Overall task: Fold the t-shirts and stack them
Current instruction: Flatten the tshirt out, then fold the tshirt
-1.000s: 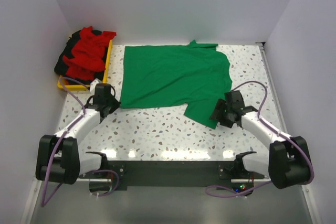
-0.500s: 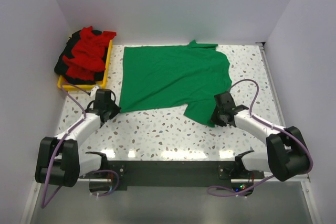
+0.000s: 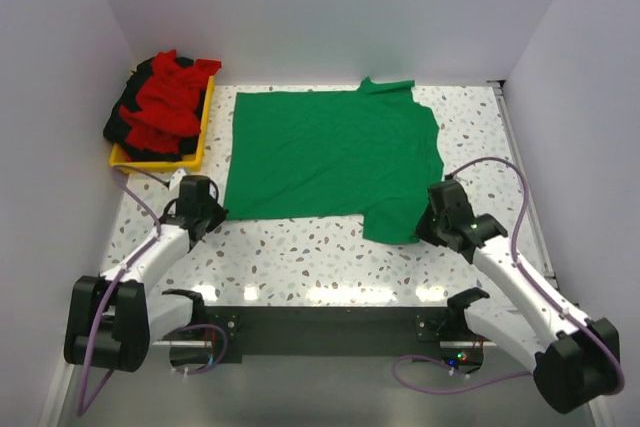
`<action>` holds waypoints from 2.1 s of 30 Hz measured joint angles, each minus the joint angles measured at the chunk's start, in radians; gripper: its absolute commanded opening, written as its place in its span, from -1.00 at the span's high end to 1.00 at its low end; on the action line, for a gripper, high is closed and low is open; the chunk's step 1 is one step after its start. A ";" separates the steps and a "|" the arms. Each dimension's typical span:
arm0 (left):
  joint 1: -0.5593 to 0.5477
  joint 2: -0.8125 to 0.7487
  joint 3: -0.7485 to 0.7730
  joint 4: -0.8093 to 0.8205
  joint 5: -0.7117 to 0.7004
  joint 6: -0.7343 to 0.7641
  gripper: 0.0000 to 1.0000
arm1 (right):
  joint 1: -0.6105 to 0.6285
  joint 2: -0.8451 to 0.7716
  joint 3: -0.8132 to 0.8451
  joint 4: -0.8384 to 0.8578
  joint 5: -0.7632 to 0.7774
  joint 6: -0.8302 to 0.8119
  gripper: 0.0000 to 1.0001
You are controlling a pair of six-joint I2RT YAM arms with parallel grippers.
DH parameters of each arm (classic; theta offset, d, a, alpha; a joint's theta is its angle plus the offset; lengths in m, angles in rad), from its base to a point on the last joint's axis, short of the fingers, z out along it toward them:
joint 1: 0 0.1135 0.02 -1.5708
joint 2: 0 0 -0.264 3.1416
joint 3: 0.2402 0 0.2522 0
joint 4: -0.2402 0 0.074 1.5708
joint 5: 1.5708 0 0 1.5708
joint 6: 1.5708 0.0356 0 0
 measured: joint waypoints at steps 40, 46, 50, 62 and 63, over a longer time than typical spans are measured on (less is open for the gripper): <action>-0.008 0.328 0.394 -0.122 -0.014 0.003 1.00 | -0.019 0.419 0.469 -0.123 0.124 -0.167 1.00; -0.014 0.513 0.562 -0.128 -0.014 0.005 1.00 | -0.090 0.580 0.607 -0.064 0.125 -0.218 1.00; -0.014 0.542 0.587 -0.146 -0.018 0.005 1.00 | -0.128 0.645 0.665 -0.035 0.099 -0.239 1.00; -0.014 0.543 0.628 -0.174 -0.048 0.029 1.00 | -0.206 0.630 0.631 0.040 0.000 -0.248 1.00; -0.014 0.543 0.628 -0.174 -0.048 0.029 1.00 | -0.217 0.625 0.626 0.043 -0.005 -0.248 1.00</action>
